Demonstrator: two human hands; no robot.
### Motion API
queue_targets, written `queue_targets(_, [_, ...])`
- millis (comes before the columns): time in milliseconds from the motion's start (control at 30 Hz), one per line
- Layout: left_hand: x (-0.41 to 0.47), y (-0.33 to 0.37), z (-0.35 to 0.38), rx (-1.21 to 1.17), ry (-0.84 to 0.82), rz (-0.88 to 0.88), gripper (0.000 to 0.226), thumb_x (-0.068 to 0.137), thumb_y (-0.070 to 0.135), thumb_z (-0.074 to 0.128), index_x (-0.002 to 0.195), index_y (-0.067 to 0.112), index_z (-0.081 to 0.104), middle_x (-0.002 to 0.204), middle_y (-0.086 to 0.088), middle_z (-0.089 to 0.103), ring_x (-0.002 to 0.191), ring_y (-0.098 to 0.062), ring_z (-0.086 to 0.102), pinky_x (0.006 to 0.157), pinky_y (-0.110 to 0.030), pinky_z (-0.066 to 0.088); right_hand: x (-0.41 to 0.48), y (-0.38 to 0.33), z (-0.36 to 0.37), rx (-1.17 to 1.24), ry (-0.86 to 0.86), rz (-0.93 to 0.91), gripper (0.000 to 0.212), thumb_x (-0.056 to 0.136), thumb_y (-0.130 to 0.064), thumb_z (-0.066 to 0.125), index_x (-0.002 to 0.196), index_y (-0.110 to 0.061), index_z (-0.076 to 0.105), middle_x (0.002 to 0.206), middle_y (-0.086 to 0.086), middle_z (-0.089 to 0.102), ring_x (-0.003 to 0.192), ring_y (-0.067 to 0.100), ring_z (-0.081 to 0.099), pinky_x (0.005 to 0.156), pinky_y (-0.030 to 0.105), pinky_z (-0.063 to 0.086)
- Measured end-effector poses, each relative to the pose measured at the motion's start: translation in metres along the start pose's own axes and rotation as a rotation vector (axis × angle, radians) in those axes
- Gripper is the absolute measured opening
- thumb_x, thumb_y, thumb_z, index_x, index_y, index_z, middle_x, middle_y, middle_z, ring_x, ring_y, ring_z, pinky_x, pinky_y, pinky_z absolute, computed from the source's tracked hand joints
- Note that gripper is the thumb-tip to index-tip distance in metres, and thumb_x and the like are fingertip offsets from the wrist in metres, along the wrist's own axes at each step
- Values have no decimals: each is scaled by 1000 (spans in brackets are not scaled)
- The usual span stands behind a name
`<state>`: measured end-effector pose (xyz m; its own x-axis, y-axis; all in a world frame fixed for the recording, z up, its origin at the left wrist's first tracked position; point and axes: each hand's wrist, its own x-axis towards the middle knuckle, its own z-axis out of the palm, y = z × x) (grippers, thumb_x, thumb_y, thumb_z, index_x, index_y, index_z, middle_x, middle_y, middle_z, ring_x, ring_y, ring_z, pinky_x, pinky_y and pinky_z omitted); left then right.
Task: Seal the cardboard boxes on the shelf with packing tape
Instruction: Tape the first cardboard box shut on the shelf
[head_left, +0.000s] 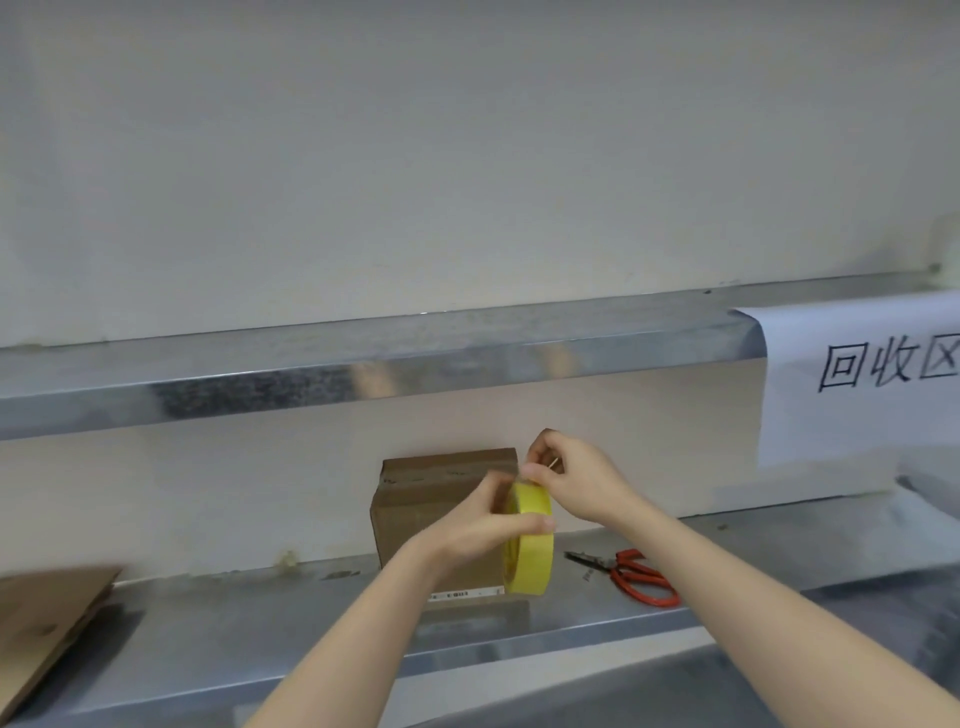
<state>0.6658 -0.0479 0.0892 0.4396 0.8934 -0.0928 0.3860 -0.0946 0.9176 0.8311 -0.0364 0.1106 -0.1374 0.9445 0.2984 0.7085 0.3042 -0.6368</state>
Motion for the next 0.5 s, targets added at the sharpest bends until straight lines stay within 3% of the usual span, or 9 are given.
queue_targets(133, [12,2,8,92,20,-7,72,65,54,73,126,28,45,121,7,57,112,-5,54,94,-24,44,4,11,-5,-28,-29,-27,9,92,-20,60,84,-21,56,83,-3,65,80,18,61,76,35,49])
queue_targets(300, [21,-16,17,166,47,-219,81,60,82,55,118,25,52,114,4,59,98,-13,59,93,-37,50,21,22,-21,7,-19,-94,24,92,-19,60,75,-33,51,69,-5,65,71,16,63,72,36,51])
queue_targets(433, [33,0,27,270,101,-176,66,76,70,57,119,20,58,111,6,58,101,-13,56,81,-27,45,32,24,-30,56,-73,-179,28,91,-15,62,73,-34,51,74,-1,66,65,14,66,72,33,52])
queue_targets(500, [42,11,28,282,125,-114,61,72,63,65,114,18,63,109,0,64,100,-16,61,78,-23,46,34,25,-36,46,-110,-225,23,91,-16,62,76,-31,53,80,-4,66,64,11,66,71,31,51])
